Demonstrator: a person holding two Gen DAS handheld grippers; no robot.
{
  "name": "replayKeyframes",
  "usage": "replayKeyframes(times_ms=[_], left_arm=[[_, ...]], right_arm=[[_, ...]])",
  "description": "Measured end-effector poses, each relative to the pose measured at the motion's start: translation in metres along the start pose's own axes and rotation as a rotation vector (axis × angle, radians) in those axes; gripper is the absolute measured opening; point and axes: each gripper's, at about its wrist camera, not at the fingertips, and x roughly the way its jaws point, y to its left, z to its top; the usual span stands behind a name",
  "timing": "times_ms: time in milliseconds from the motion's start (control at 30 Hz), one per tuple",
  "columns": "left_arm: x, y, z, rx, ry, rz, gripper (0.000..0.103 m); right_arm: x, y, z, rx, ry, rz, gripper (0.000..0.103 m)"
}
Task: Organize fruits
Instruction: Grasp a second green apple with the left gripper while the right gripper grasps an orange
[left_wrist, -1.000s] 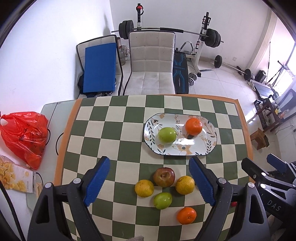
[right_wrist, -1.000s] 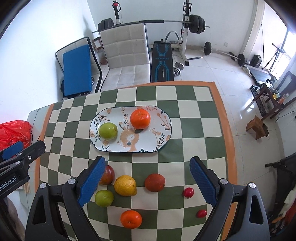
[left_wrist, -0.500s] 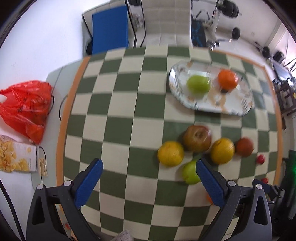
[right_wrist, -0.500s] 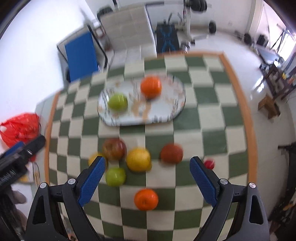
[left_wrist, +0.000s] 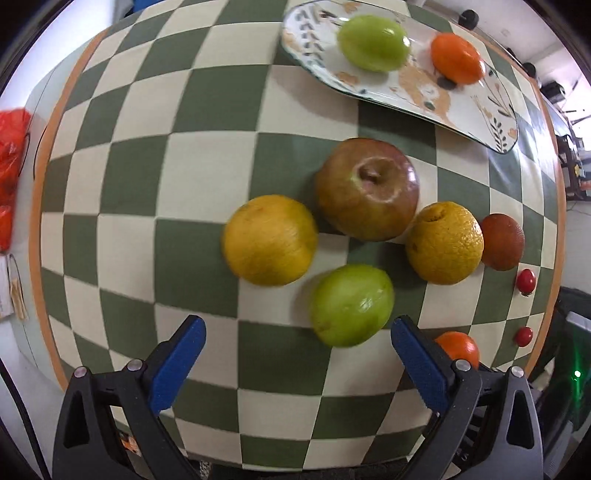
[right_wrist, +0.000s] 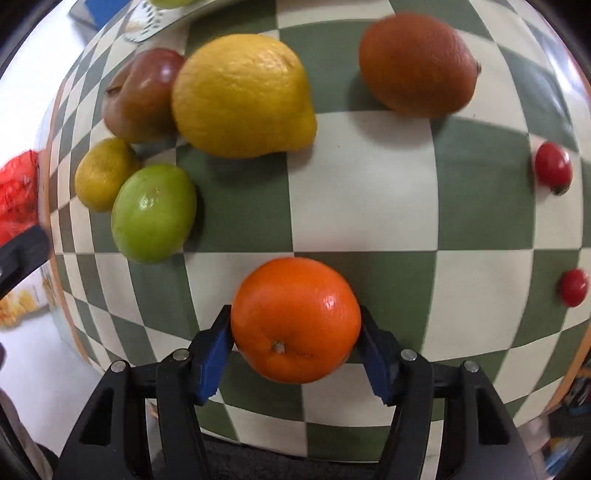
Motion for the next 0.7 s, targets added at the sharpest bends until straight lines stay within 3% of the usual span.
replayKeyframes(times_ms=[133, 200, 333, 467, 567, 633, 700], left_arm=[[0.010, -0.035, 0.002, 0.162, -0.028, 0.064, 0.100], [0.013, -0.054, -0.003, 0.262, -0.049, 0.145, 0.100], [0.012, -0.074, -0.012, 0.390, -0.104, 0.235, 0.095], [0.010, -0.081, -0.021, 0.410, -0.077, 0.222, 0.084], [0.008, -0.082, -0.026, 0.402, -0.077, 0.213, 0.084], [0.007, -0.086, -0.031, 0.413, -0.099, 0.248, 0.082], [0.006, -0.091, -0.033, 0.431, -0.108, 0.268, 0.073]], right_arm=[[-0.003, -0.021, -0.007, 0.021, -0.011, -0.020, 0.066], [-0.001, -0.031, -0.009, 0.031, 0.000, -0.036, 0.066], [0.005, -0.042, -0.014, 0.041, 0.021, -0.026, 0.066], [0.007, -0.041, -0.016, 0.035, 0.015, -0.038, 0.066], [0.009, -0.040, -0.020, 0.036, 0.016, -0.037, 0.066], [0.009, -0.039, -0.019, 0.034, 0.016, -0.039, 0.066], [0.009, -0.036, -0.016, 0.031, 0.016, -0.045, 0.066]])
